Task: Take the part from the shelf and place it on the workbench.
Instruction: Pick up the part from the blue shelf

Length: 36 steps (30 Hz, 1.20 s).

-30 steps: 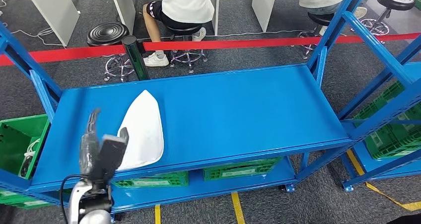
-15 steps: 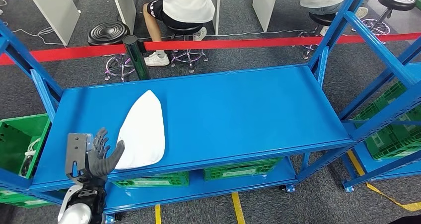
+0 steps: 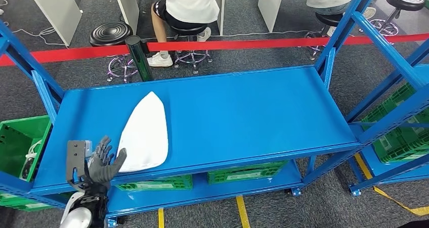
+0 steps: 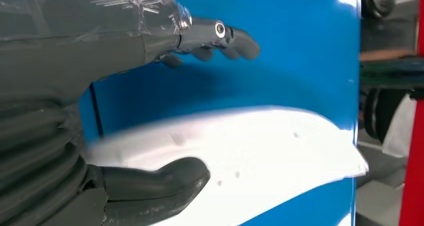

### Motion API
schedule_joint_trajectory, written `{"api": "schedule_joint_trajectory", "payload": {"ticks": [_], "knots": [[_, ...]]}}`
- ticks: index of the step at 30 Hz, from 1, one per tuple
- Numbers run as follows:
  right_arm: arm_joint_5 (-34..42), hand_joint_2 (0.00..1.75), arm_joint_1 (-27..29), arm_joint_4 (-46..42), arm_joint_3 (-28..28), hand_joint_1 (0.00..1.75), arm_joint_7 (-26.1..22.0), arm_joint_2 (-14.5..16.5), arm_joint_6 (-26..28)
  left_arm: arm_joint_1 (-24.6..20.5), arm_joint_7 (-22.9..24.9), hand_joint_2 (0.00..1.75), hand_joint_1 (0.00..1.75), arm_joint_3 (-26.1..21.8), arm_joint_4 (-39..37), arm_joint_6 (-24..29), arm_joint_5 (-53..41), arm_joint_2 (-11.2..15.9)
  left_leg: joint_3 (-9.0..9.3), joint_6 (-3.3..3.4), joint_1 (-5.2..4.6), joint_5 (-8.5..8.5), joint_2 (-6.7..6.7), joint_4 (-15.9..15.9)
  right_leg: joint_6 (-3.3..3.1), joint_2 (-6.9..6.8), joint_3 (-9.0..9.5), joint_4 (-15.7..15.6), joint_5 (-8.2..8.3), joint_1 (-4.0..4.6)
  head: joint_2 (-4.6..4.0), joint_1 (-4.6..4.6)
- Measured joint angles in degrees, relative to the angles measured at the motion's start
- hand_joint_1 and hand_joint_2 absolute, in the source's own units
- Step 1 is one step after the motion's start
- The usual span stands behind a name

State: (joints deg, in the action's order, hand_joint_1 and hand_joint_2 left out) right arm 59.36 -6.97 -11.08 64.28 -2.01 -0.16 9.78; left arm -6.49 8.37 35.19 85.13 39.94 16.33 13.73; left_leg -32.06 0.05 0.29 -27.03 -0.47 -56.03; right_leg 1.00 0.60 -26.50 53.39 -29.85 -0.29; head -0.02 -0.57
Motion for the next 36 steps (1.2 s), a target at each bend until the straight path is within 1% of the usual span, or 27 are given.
{"api": "schedule_joint_trajectory", "payload": {"ticks": [4,8,14,20,25,30,31,34,35,36], "knots": [[0.1,0.00,0.0,0.0,0.0,0.00,0.0,0.0,0.3,0.0,-0.2,1.75,0.00,0.0,-1.4,0.0,-3.0,0.0,0.01,0.00,0.00,0.00,0.00,0.0,0.00,0.00,0.00,0.0,0.00,0.00,0.00,0.00],[0.1,0.00,0.0,0.0,0.0,0.00,0.0,0.0,0.3,-0.2,1.9,1.75,0.00,0.4,-2.4,-1.1,-4.8,0.0,0.01,0.00,0.00,0.00,-0.01,0.0,0.00,0.00,0.00,0.0,0.00,0.00,0.00,0.00],[0.1,0.00,0.0,0.0,0.0,0.00,0.0,0.0,-0.2,-1.6,6.3,1.75,0.00,2.1,-2.8,-6.3,-5.6,0.0,0.01,0.00,-0.01,0.00,-0.17,0.0,0.00,-0.04,0.02,0.0,0.00,-0.01,0.01,0.00],[0.1,0.00,-0.1,0.0,0.0,0.00,0.0,0.0,-0.6,-3.9,12.4,1.75,0.00,5.4,-3.5,-12.0,-11.7,0.2,0.03,0.00,-0.01,0.01,-0.27,0.0,0.00,-0.12,0.07,0.0,0.00,-0.01,0.00,0.01],[0.1,0.00,-0.1,0.0,0.0,0.00,0.0,0.0,-0.8,-5.1,15.0,1.75,0.00,7.4,-4.0,-15.6,-15.6,0.3,0.04,-0.01,-0.01,0.02,-0.23,0.0,0.00,-0.15,0.10,0.0,0.00,-0.01,0.01,0.01],[0.1,0.00,-0.1,0.0,0.0,0.00,0.0,0.0,-1.0,-5.9,16.4,1.75,0.00,8.6,-4.4,-18.9,-17.7,0.3,0.08,-0.01,-0.02,0.02,-0.07,0.0,0.00,-0.16,0.13,0.0,0.00,0.00,0.00,0.00],[0.1,0.00,-0.1,0.0,0.0,0.00,0.0,0.0,-1.0,-6.0,16.6,1.75,0.19,8.7,-4.4,-19.5,-18.0,0.3,0.08,-0.01,-0.02,0.02,-0.03,0.0,0.00,-0.16,0.14,0.0,0.00,0.00,0.00,0.00],[0.0,0.00,0.0,0.0,0.0,0.00,0.0,0.0,-1.1,-6.4,17.1,1.75,1.50,9.2,-4.5,-21.4,-18.7,0.3,0.12,-0.01,-0.02,0.02,0.08,0.0,0.00,-0.17,0.17,0.0,0.00,0.00,0.00,0.01],[0.0,0.00,0.0,0.0,0.0,0.00,0.0,0.0,-1.1,-6.5,17.0,1.75,1.75,9.3,-4.6,-21.9,-18.8,0.3,0.14,-0.01,-0.02,0.02,0.12,0.0,0.00,-0.17,0.19,0.0,0.00,0.00,0.00,0.01],[0.0,0.00,0.0,0.0,0.0,0.00,0.0,0.0,-1.1,-6.6,16.7,1.75,1.75,9.4,-4.7,-22.2,-19.0,0.3,0.16,-0.01,-0.02,0.02,0.15,0.0,0.00,-0.17,0.20,0.0,0.00,0.00,0.00,0.01]]}}
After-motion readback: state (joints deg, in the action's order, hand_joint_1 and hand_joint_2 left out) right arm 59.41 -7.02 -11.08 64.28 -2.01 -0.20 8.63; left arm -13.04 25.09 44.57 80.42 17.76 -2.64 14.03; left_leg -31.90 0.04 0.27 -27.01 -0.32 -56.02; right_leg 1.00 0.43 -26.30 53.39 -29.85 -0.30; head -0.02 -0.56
